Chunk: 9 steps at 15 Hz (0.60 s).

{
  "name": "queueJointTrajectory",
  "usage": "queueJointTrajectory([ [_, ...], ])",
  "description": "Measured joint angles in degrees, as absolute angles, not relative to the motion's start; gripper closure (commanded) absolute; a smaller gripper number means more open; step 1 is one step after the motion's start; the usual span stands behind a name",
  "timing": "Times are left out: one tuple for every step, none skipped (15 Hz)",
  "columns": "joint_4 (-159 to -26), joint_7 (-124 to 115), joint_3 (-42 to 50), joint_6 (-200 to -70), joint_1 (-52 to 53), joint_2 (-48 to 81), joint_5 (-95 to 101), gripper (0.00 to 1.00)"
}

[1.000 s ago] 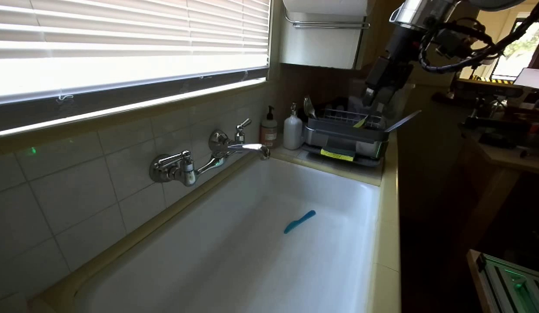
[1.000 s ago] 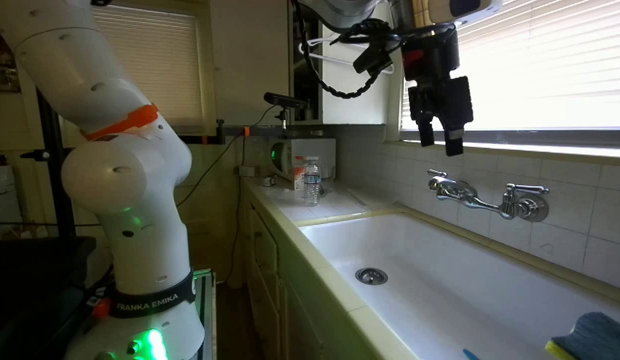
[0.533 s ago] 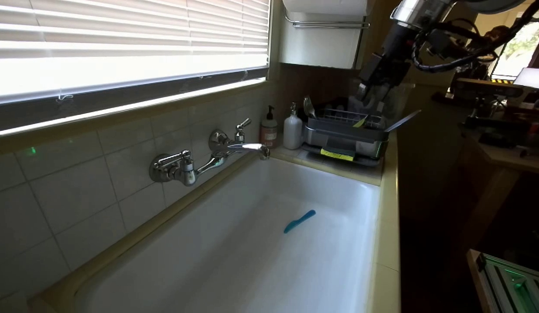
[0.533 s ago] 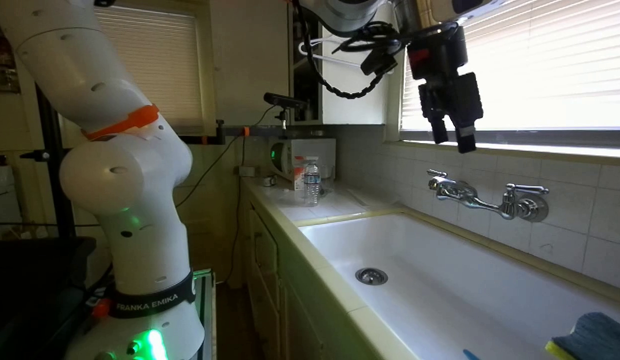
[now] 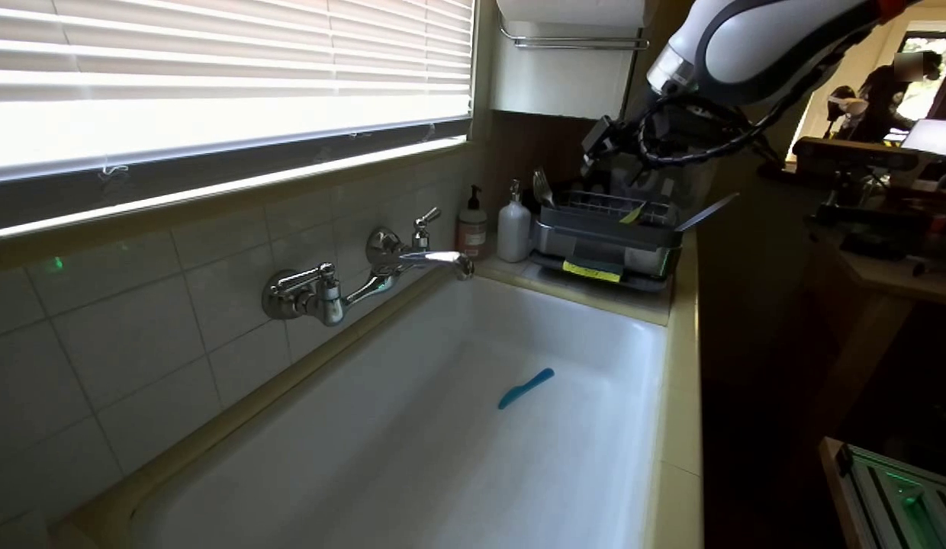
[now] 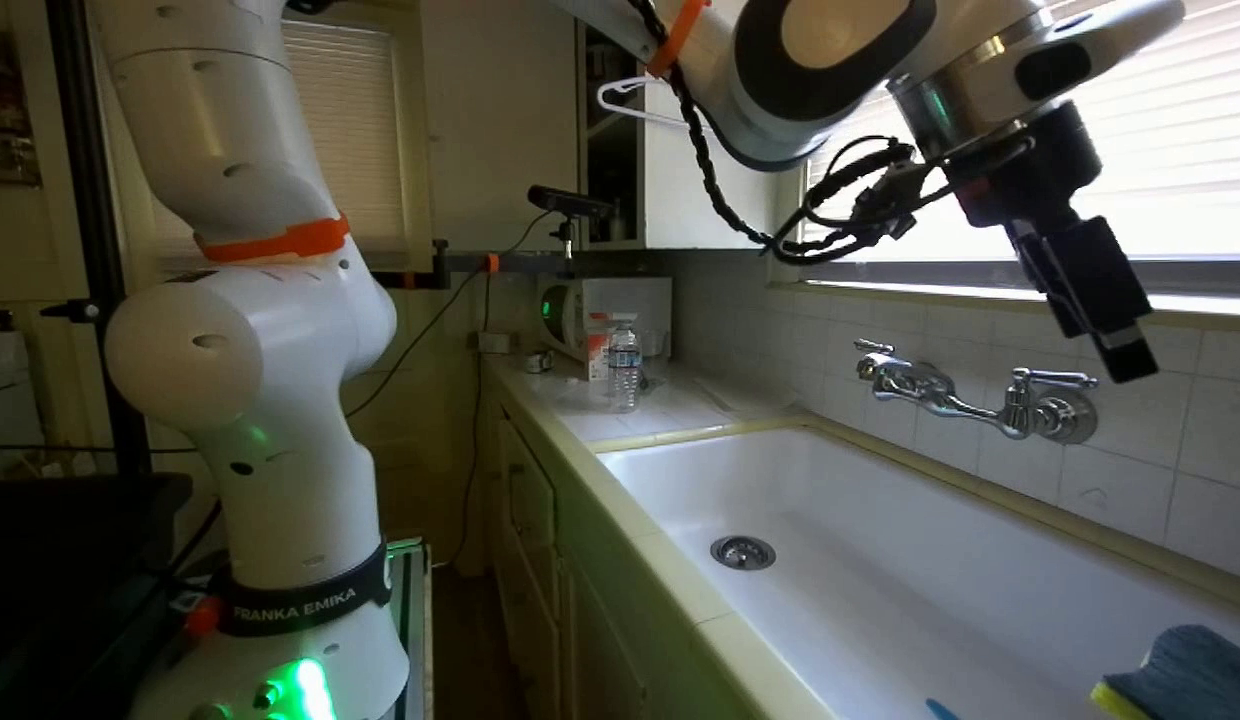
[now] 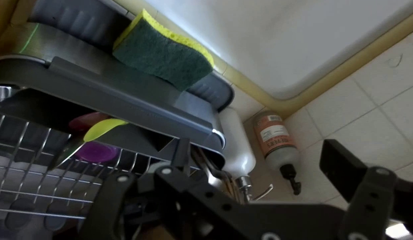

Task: Put the yellow spoon in the sink.

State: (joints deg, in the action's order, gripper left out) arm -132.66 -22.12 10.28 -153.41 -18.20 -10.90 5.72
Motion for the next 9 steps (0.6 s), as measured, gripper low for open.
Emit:
queueJointTrajectory([
  [-131.87,-25.83,9.92,-154.88,-19.22,-9.41,7.97,0.0],
  [-130.97,-29.69,9.69,-155.71,-20.25,-8.12,10.54,0.0],
  [-129.92,-33.59,9.64,-155.8,-21.22,-6.94,13.15,0.0],
  [-128.82,-37.41,9.53,-155.8,-22.32,-5.9,15.77,0.0],
  [-127.74,-41.15,9.46,-155.8,-23.42,-5.0,18.35,0.0],
  [-126.74,-44.79,9.45,-155.68,-24.42,-4.19,20.87,0.0],
  [-125.72,-48.66,9.45,-155.21,-25.38,-3.45,23.54,0.0],
  [-124.94,-52.19,9.48,-154.61,-25.97,-2.86,25.78,0.0],
  [-124.36,-55.4,9.87,-153.76,-25.93,-2.32,27.66,0.0],
])
